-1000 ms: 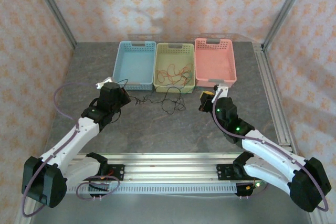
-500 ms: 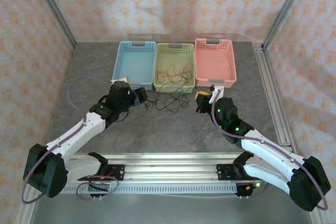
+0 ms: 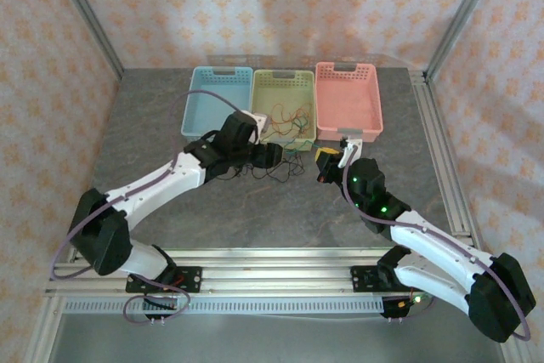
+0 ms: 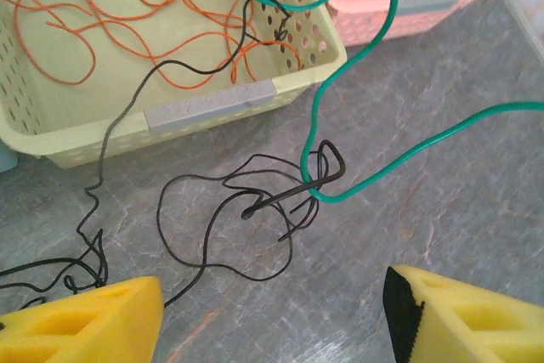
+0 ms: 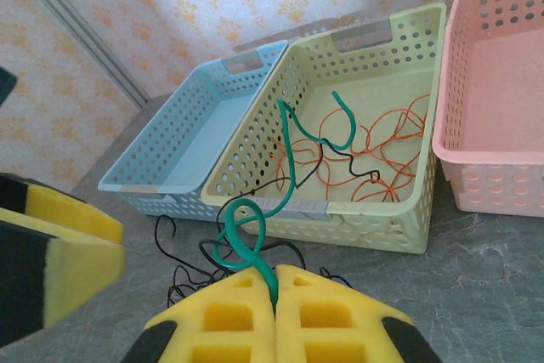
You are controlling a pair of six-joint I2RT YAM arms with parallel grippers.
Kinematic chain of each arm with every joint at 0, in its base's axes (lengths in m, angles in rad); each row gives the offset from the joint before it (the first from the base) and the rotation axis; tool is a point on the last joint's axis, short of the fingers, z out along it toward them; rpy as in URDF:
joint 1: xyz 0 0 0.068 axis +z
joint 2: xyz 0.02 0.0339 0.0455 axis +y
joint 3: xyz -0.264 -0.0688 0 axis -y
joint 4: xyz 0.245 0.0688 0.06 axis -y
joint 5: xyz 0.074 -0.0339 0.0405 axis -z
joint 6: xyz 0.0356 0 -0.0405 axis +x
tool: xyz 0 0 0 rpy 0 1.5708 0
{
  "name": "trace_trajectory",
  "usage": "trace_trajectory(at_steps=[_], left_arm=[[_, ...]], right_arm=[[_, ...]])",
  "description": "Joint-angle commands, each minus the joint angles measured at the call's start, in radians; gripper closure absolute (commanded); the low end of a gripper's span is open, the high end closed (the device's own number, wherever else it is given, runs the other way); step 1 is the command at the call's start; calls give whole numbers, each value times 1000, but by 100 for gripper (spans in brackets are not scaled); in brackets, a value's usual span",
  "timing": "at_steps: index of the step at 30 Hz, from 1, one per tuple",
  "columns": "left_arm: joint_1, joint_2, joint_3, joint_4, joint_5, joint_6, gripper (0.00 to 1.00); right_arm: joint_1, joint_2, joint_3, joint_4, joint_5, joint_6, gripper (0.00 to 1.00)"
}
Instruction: Untangle the cables
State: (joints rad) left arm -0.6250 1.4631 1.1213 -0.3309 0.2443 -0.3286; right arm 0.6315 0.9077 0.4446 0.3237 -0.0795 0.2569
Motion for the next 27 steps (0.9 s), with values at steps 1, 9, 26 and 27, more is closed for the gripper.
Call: trace_trajectory(at_steps=[1, 9, 26, 27], left_arm=[[8, 57, 81, -96, -12, 96, 31], [9, 218, 153, -61, 91, 169, 35], [13, 245, 119, 24, 141, 166, 89], [13, 240, 114, 27, 132, 160, 95]], right_arm=[[-3, -16, -17, 42, -8, -11, 100], [-3, -16, -18, 46, 4, -16, 100], [-3, -11, -19, 54, -2, -11, 100], [-3, -8, -20, 56, -2, -10, 100]])
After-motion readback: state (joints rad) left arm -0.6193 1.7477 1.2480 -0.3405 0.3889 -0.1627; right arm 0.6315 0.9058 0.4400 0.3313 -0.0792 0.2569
